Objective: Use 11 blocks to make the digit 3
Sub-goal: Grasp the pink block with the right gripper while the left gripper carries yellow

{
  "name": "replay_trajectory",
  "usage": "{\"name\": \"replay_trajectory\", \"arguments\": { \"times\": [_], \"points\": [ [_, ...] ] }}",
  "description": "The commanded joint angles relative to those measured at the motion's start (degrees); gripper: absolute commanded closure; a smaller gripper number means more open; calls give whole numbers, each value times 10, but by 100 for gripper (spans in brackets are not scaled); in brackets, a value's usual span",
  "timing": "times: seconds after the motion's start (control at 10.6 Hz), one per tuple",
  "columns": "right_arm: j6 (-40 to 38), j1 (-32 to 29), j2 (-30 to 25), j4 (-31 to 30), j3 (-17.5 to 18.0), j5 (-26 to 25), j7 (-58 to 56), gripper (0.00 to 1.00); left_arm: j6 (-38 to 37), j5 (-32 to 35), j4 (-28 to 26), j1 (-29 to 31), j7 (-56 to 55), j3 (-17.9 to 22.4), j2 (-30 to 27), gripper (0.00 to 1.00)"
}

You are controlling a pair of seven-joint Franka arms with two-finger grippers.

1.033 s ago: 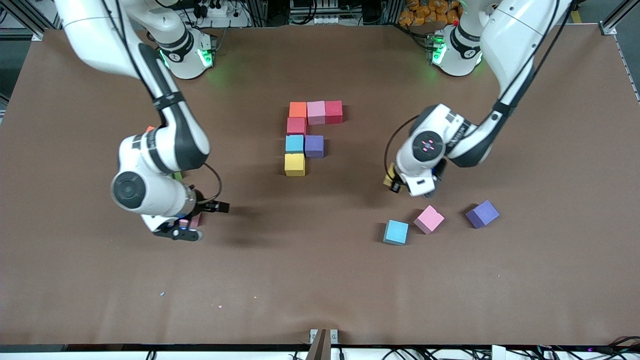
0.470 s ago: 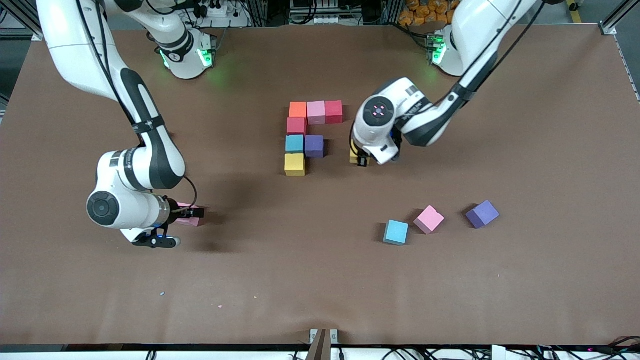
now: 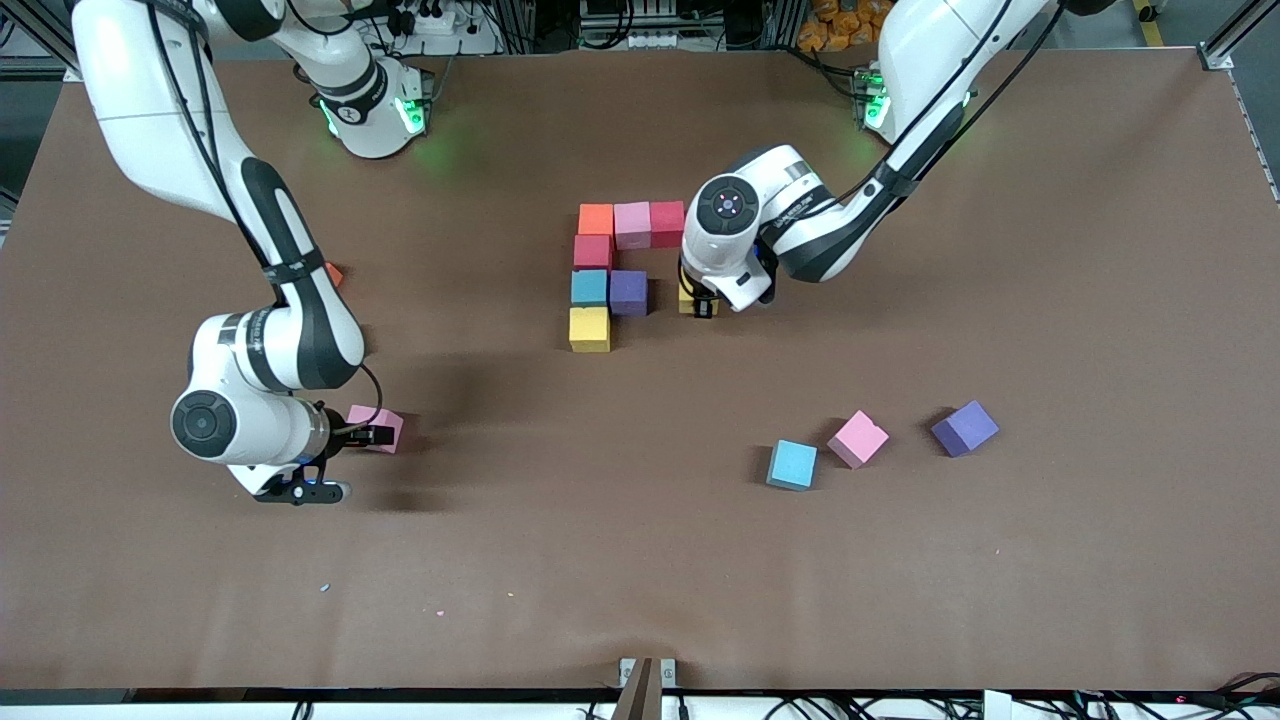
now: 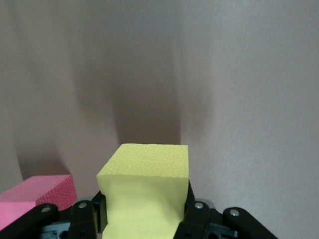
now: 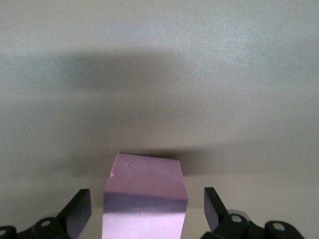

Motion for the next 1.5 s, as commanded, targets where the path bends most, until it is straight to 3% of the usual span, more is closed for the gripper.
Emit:
{"name": "replay_trajectory", "arguments": {
  "times": [0.0,0.09,0.19,0.28,0.75,1.03,1.41],
  "points": [
    [19,-11,16,2,10,-5,-5,0,28,3,-2,-12,-17,2,9,93],
    [30,-11,20,1,10,-4,-5,1,35,4,-2,-23,-28,5,11,93],
    [34,-15,23,2,10,-2,-3,57,39,11,-2,-27,-30,11,15,93],
    [33,-15,25,3,11,10,-1,93,39,23,-1,-31,-35,12,22,93],
    [22,3,19,22,16,26,0,95,43,48,13,-44,-61,12,42,92],
    [-18,53,20,52,17,28,2,95,43,48,20,-49,-64,14,46,92],
    [-38,140,21,66,16,90,43,95,43,47,21,-52,-64,17,51,92]
  ]
}}
